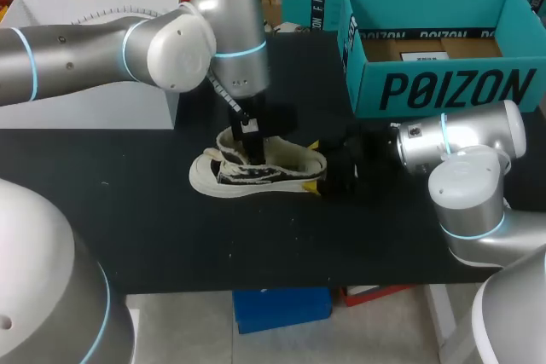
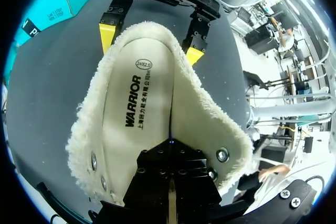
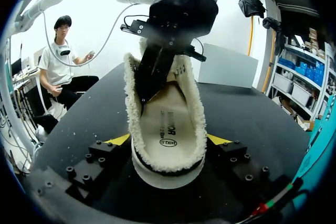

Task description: Take the shoe out of the shoebox, open the shoe tongue, remove and reinsert the insole, then place the shoe into the shoebox

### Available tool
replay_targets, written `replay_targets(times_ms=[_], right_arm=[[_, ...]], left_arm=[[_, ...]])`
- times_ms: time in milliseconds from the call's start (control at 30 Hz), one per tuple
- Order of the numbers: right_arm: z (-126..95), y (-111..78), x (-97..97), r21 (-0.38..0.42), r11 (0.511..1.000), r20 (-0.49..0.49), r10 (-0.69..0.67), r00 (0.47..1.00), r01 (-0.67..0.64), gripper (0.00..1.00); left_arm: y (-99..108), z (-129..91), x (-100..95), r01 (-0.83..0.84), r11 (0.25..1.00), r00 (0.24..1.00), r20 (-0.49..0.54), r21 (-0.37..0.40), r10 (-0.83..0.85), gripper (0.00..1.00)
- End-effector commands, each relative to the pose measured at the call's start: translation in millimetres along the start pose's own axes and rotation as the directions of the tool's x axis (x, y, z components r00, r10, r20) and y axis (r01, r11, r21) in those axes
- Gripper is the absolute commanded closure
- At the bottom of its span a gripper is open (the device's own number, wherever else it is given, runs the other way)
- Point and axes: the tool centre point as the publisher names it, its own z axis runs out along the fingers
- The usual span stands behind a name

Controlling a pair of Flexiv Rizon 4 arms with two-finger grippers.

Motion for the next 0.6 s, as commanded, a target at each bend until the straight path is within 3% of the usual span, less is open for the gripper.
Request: replay_targets(times_ms=[33, 600], right_arm=[[0, 0.6, -0.9, 0.002, 1.0, 0.0, 0.002, 1.0, -0.002, 1.0], [0, 0.6, -0.9, 0.002, 1.0, 0.0, 0.002, 1.0, -0.002, 1.0]], left_arm=[[0, 7, 3.4, 0.003, 1.0, 1.0, 0.016, 0.006, -0.003, 1.0], [-12, 11, 0.1, 0.009, 0.999, 0.999, 0.031, 0.051, -0.011, 1.0]])
